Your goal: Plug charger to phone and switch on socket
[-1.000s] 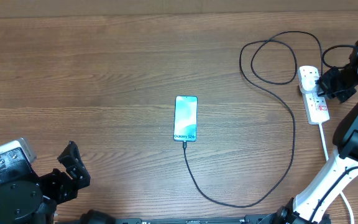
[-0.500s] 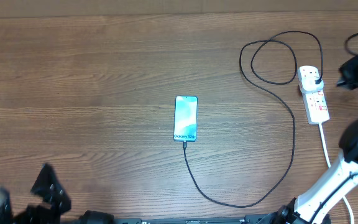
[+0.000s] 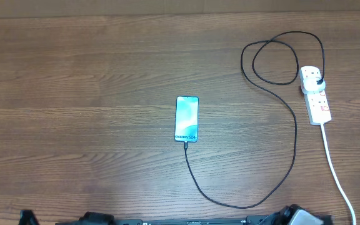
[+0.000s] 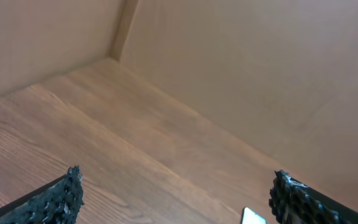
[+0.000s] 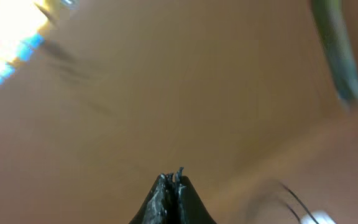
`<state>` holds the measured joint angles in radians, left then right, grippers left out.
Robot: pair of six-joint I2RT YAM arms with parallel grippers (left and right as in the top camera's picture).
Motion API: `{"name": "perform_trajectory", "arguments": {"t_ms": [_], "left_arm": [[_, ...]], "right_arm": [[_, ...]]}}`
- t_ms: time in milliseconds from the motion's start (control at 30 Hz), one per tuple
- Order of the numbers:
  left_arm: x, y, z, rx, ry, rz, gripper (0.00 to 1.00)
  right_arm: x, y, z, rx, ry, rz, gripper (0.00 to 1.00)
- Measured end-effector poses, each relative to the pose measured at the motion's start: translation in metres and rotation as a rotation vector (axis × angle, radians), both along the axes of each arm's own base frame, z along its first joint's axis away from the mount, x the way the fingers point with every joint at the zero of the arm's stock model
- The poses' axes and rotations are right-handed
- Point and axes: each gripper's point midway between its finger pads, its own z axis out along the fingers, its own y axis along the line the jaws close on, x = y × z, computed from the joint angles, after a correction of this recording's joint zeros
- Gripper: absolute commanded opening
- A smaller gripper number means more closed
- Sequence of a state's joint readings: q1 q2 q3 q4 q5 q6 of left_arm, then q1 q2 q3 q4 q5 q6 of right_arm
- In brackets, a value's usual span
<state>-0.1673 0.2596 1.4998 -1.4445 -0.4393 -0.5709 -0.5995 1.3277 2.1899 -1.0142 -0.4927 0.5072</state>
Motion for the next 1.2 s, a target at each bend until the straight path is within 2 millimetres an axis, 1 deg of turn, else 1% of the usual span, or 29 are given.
{"name": "perform_trajectory", "arguments": {"t_ms": [33, 100, 167, 233, 367, 433, 500, 567, 633, 700, 800, 1000, 1033, 1100, 1200], "left_arm": [[-0.005, 0.001, 0.0, -0.003, -0.018, 0.004, 1.0], [-0.015, 0.002, -0.001, -0.008, -0.049, 0.019, 1.0], [-0.022, 0.004, -0.001, -0.011, -0.072, 0.039, 1.0], [-0.029, 0.004, -0.002, -0.012, -0.09, 0.061, 1.0], [-0.036, 0.005, -0.003, -0.012, -0.104, 0.097, 1.0], [-0.038, 0.005, -0.006, -0.011, -0.095, 0.108, 1.0], [-0.04, 0.005, -0.013, -0.007, -0.066, 0.115, 1.0], [-0.042, 0.005, -0.021, -0.003, -0.029, 0.117, 1.0], [-0.044, 0.005, -0.031, 0.001, 0.013, 0.119, 1.0], [-0.047, 0.005, -0.042, 0.006, 0.063, 0.12, 1.0], [-0.054, 0.005, -0.056, 0.009, 0.102, 0.12, 1.0], [-0.079, 0.006, -0.064, -0.002, 0.002, 0.137, 1.0], [-0.084, 0.006, -0.063, -0.004, -0.018, 0.142, 1.0], [-0.088, 0.006, -0.061, -0.005, -0.036, 0.151, 1.0], [-0.088, 0.005, -0.06, -0.005, -0.037, 0.156, 1.0]], "right_arm": [[-0.017, 0.014, 0.018, -0.021, -0.053, 0.009, 0.04], [-0.044, 0.037, 0.046, -0.05, -0.137, 0.034, 0.04], [-0.058, 0.05, 0.063, -0.047, -0.192, 0.059, 0.04], [-0.059, 0.054, 0.07, -0.023, -0.222, 0.078, 0.04], [-0.05, 0.053, 0.088, -0.003, -0.295, 0.119, 0.04], [-0.049, 0.054, 0.098, -0.003, -0.336, 0.133, 0.04], [-0.053, 0.057, 0.111, -0.013, -0.387, 0.148, 0.04], [-0.063, 0.065, 0.124, -0.033, -0.439, 0.163, 0.04], [-0.074, 0.074, 0.132, -0.045, -0.47, 0.178, 0.04], [-0.083, 0.082, 0.132, -0.05, -0.473, 0.191, 0.04], [-0.097, 0.096, 0.123, -0.05, -0.439, 0.21, 0.04], [-0.109, 0.124, 0.105, -0.089, -0.381, 0.307, 0.04], [-0.112, 0.129, 0.102, -0.101, -0.374, 0.328, 0.04], [-0.116, 0.138, 0.093, -0.107, -0.35, 0.364, 0.04], [-0.123, 0.146, 0.082, -0.122, -0.331, 0.39, 0.04]]}}
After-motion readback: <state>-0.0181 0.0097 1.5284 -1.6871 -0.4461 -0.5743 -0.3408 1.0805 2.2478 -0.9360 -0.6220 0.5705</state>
